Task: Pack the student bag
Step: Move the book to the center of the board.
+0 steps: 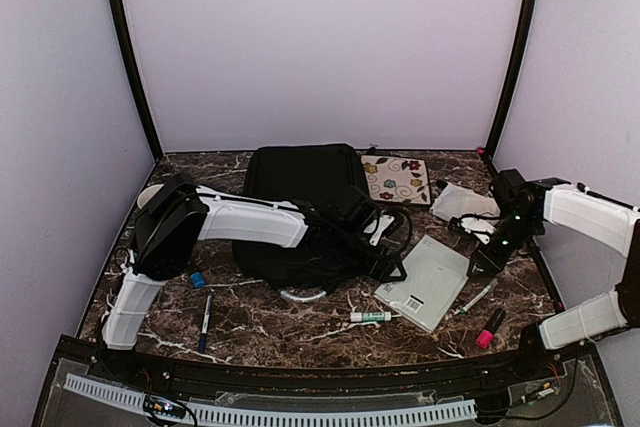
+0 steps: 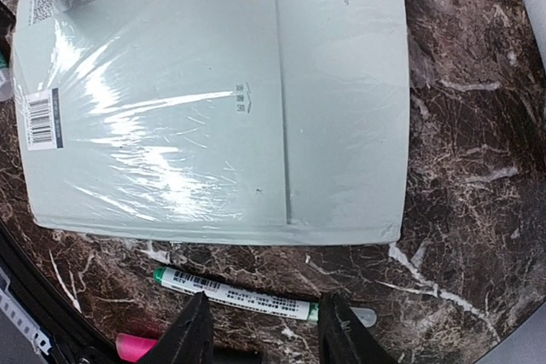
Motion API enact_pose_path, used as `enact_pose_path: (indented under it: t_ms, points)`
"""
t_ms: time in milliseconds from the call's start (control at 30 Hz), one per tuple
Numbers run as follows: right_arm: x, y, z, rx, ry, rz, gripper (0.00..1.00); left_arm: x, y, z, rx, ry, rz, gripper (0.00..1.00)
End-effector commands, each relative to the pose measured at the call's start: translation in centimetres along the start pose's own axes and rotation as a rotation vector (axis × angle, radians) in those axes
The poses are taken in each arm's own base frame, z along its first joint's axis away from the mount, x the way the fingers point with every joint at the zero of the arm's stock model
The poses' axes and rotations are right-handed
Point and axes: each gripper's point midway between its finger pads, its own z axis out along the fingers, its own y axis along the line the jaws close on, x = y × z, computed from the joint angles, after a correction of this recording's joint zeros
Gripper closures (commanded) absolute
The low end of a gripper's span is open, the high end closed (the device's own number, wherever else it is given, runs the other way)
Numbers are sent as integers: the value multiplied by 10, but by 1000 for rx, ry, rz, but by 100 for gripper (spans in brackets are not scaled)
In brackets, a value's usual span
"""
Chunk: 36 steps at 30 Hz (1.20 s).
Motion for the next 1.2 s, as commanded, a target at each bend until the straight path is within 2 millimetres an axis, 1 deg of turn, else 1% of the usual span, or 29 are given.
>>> enact_pose_path:
  t_ms: [0,100,167,333,433,533,700,833,867,1000,1167]
  points:
    - [4,-5,14,41,15,-43,61,0,-1,7,35,23,-65,22]
    - [3,-12,24,81,30,-59,64,5,2,13,50,49,-106,24]
    - [2,-13,28,91,39,-72,65,8,4,16,48,64,-120,24]
    - [1,-13,43,115,79,-104,68,14,6,18,49,99,-157,24]
    - [-6,-12,52,109,77,-100,69,15,6,20,65,111,-178,26]
    - [-15,-13,60,108,81,-90,70,12,2,20,94,106,-190,28]
    - [-30,-15,69,104,80,-72,70,-2,-7,16,119,85,-185,32]
    - [-48,-19,71,92,51,-56,70,-19,-21,4,148,49,-166,34]
    - [-52,-20,75,85,55,-49,70,-25,-25,-1,153,33,-156,34]
    - [-80,-24,78,56,15,-26,70,-46,-35,-23,128,-32,-118,34]
    - [-112,-21,81,23,-21,-24,70,-62,-34,-49,45,-106,-94,35]
